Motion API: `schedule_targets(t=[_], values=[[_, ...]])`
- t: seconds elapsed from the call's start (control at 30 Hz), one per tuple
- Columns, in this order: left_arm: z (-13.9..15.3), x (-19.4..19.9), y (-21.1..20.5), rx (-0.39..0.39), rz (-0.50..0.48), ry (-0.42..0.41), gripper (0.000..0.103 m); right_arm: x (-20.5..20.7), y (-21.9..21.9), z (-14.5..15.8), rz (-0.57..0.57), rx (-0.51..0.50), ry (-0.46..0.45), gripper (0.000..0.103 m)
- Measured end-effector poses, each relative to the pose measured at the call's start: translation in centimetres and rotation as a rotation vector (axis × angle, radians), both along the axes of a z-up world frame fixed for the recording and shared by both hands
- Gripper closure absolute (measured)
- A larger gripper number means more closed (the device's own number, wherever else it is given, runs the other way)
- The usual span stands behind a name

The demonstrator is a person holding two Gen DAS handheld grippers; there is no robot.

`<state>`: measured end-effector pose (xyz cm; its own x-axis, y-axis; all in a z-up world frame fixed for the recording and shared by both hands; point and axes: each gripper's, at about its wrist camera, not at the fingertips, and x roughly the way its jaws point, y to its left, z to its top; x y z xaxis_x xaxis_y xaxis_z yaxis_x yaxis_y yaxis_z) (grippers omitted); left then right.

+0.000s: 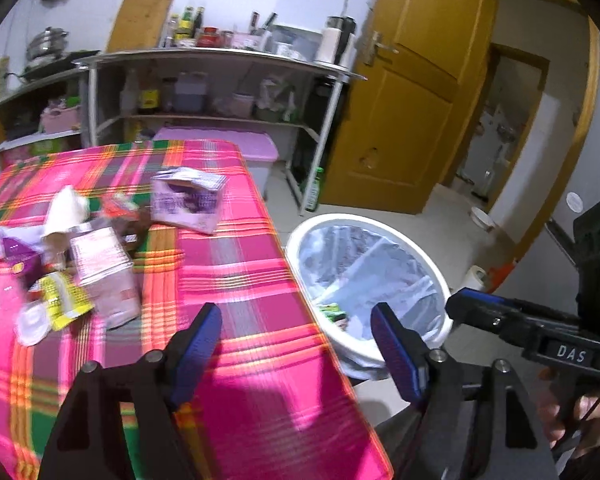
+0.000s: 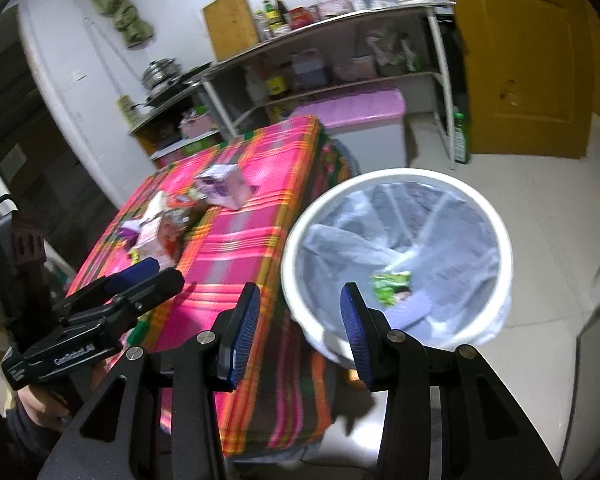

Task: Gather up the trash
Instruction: 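Move both open tools back over the table toward the cup and carton, then grasp the clear plastic cup with the left tool while the right tool grasps the milk carton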

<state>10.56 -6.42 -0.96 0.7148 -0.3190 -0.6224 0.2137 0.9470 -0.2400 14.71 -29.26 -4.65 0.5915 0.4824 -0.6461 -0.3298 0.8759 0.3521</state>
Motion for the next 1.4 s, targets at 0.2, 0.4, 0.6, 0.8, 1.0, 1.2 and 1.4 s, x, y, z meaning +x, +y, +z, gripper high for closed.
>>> schedule_targets(t=[0.2, 0.4, 0.6, 0.8, 1.0, 1.2, 1.4], values=[[0.3, -1.6, 3.6, 0.007, 0.087, -0.011, 0.032, -0.3, 3.6, 0.2, 0.09, -0.004, -0.018, 0.06], [0.0, -3.0, 6.5, 0.025, 0.162, -0.024, 0.037, -0.2, 6.9, -0.1, 0.172, -0.021, -0.022, 0.06], [-0.4, -3.8, 9.4, 0.046, 0.24, -0.022, 0.044, 0.6, 9.5, -0.6, 0.234, -0.024, -0.005, 0.06], [-1.1, -3.9, 13.0, 0.051, 0.336, -0.004, 0.052, 1.4, 12.3, -0.6, 0.285, -0.045, -0.011, 0.06], [-1.3, -3.5, 15.5, 0.051, 0.396, -0.003, 0.052, 2.6, 15.3, -0.3, 0.325, -0.073, -0.034, 0.06], [-1.9, -1.8, 17.2, 0.066, 0.415, 0.01, 0.052, 3.9, 18.1, -0.4, 0.352, -0.093, -0.038, 0.06], [-2.9, -0.1, 18.4, 0.05, 0.411, 0.043, 0.052, 5.2, 20.2, -0.8, 0.358, -0.111, -0.041, 0.06]])
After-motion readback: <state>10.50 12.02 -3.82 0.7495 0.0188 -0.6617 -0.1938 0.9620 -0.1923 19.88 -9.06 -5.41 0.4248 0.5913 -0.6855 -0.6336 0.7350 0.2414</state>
